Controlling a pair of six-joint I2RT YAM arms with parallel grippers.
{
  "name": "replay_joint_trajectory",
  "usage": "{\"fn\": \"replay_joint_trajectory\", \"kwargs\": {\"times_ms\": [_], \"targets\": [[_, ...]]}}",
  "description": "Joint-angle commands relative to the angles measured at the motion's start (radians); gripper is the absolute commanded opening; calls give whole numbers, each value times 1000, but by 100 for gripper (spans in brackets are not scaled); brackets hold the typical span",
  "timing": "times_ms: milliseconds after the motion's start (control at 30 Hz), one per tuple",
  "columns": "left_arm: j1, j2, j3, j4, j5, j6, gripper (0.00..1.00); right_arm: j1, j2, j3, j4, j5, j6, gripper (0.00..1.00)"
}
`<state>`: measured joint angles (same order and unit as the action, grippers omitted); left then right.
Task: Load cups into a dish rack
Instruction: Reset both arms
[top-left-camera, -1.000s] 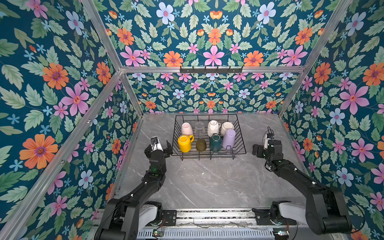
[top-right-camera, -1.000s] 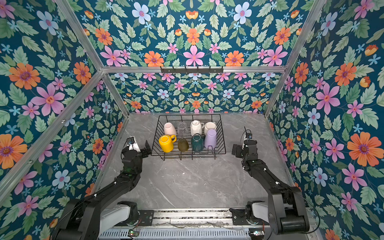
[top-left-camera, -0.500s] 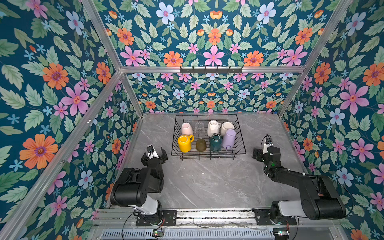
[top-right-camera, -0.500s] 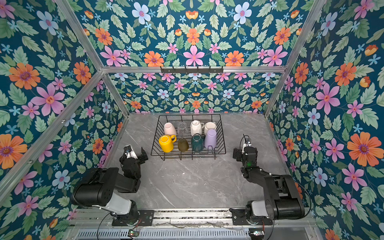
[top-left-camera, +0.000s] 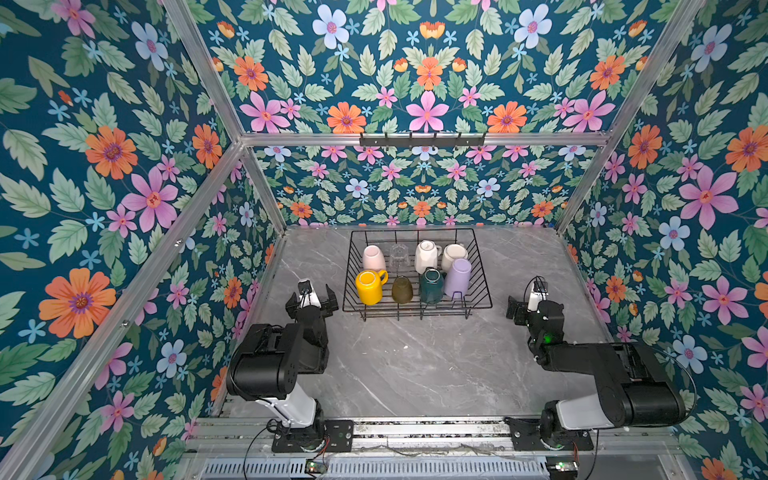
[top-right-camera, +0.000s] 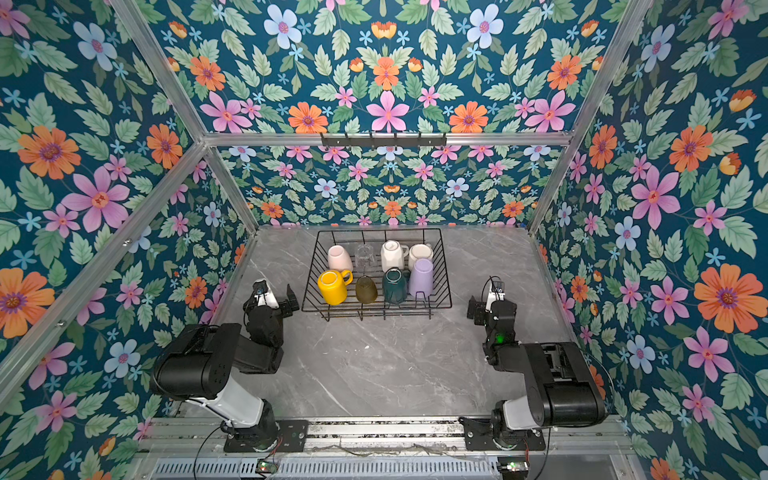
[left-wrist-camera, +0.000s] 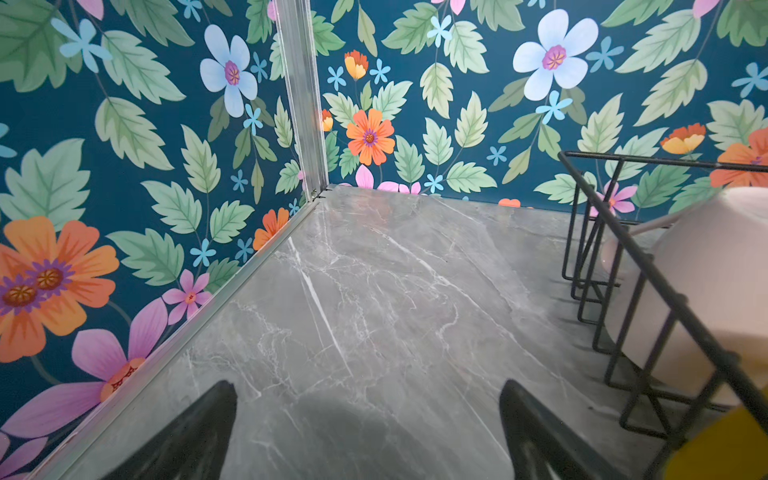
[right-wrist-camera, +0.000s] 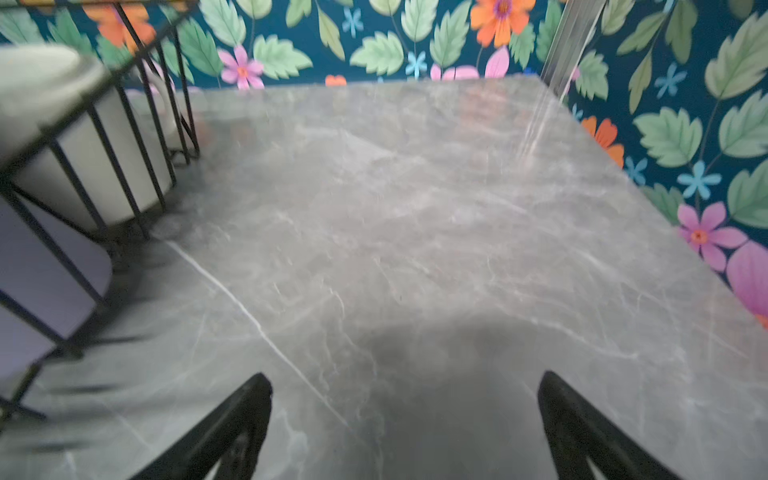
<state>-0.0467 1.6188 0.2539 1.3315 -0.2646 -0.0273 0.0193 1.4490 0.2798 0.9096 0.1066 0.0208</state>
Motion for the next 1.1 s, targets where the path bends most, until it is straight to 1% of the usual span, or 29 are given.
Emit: {"fn": "replay_joint_trajectory", "kwargs": {"times_ms": [0,33,100,167,233,300,333,800,833,900,933,1000,1033,1067], "targets": [[1,0,6,-19,2,6,100,-2,-15,17,-8,4,23,99],[1,1,6,-16,1,7,100,-2,8,5,62,11,15,99],[1,0,5,-16,2,7,100,-2,-14,21,-17,5,24,99],[1,0,5,-15,0,7,100,-4,5,11,40,5,21,99],[1,0,11,-26,10,13,100,-4,-13,18,-10,4,23,99],[0,0,12,-29,13,14,100,-4,0,17,20,7,22,99],[1,0,12,-29,11,13,100,-4,-6,23,-7,1,24,99],[0,0,12,-29,12,13,100,-6,-9,7,21,8,21,99],[0,0,12,-29,13,13,100,-7,-11,0,34,23,27,99],[1,0,12,-28,12,13,100,-11,-10,-15,62,123,85,99],[1,0,12,-30,11,13,100,-19,-15,-13,51,100,85,99],[1,0,12,-28,12,13,100,-18,-12,1,31,-90,-6,99],[0,0,12,-29,12,13,100,-14,-16,-2,27,-67,-2,99],[0,0,12,-28,12,13,100,-15,-12,-2,36,9,29,99]]}}
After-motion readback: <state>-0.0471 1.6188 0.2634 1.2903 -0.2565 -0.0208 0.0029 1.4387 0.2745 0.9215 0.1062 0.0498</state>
